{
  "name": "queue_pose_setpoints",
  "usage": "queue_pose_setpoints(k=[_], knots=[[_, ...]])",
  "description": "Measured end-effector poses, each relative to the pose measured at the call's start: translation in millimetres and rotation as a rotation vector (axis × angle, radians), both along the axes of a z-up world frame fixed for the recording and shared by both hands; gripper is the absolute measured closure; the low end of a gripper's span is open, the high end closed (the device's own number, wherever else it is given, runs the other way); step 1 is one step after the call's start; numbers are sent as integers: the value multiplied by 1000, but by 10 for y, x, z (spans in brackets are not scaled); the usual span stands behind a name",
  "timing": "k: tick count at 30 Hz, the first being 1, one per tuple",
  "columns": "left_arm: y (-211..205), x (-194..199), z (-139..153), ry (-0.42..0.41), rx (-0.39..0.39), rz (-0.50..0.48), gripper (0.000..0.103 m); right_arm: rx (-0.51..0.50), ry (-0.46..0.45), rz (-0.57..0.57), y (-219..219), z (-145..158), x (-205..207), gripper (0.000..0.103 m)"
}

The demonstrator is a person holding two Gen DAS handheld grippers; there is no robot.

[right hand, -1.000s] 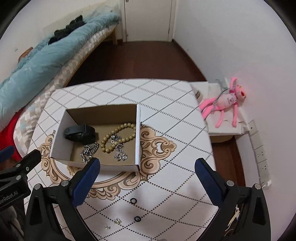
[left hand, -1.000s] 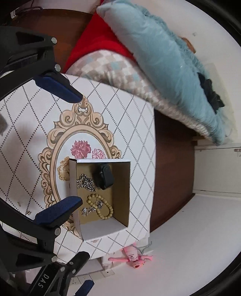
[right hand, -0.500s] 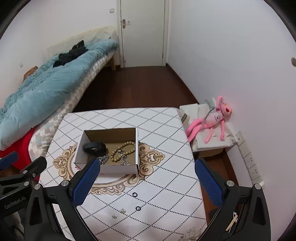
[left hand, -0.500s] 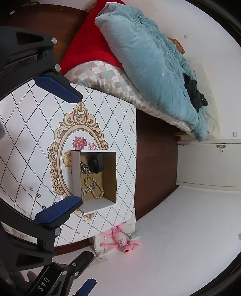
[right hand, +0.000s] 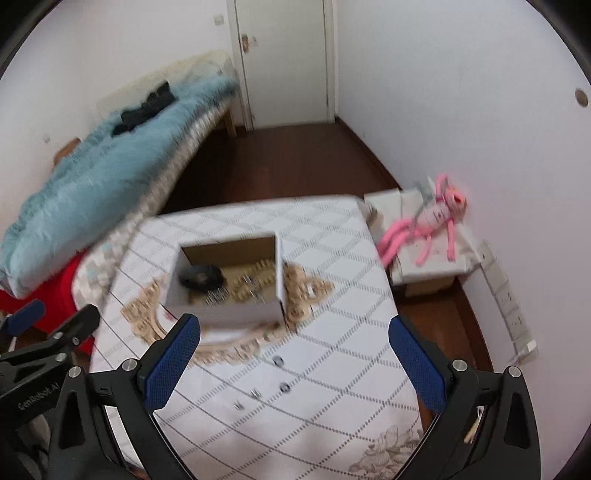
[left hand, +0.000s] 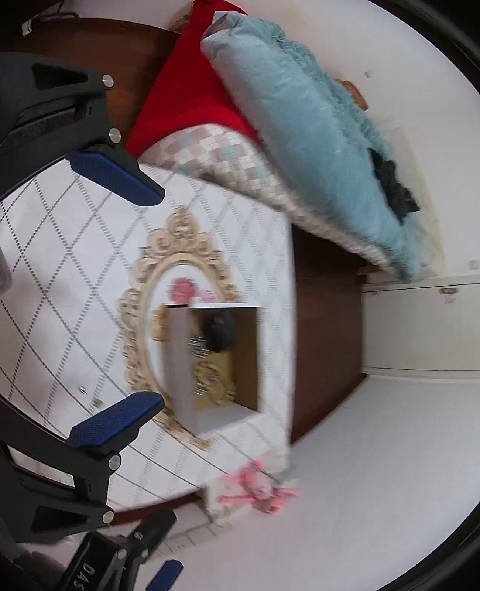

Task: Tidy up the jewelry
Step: 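Withdraw both tools from the box toward the gold earrings, then grasp a small gold earring with the left tool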

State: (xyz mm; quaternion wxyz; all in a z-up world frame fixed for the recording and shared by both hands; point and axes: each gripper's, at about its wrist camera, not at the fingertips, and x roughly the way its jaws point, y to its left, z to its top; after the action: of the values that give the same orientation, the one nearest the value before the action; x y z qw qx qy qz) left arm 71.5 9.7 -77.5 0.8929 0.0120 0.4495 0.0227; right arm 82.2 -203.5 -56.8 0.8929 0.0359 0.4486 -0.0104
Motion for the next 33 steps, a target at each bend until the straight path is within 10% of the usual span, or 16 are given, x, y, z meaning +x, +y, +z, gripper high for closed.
queue_pose_setpoints(k=[8,13,22,33], knots=[[-290,-76,-979,222,-64,-74,2,57,176,-50,-292,-943,-43,1],[-637,-149,-1233,261,-80,-145,19,65,218,-100,-491,-1233,-131,14],[-905,-130,-1416,288,-55,-186,63,79,240,-149,-699,-1442,-182,40],[-889,-102,-1386,278,-74,-205,97,99,234,-153,-687,-1441,-162,43]])
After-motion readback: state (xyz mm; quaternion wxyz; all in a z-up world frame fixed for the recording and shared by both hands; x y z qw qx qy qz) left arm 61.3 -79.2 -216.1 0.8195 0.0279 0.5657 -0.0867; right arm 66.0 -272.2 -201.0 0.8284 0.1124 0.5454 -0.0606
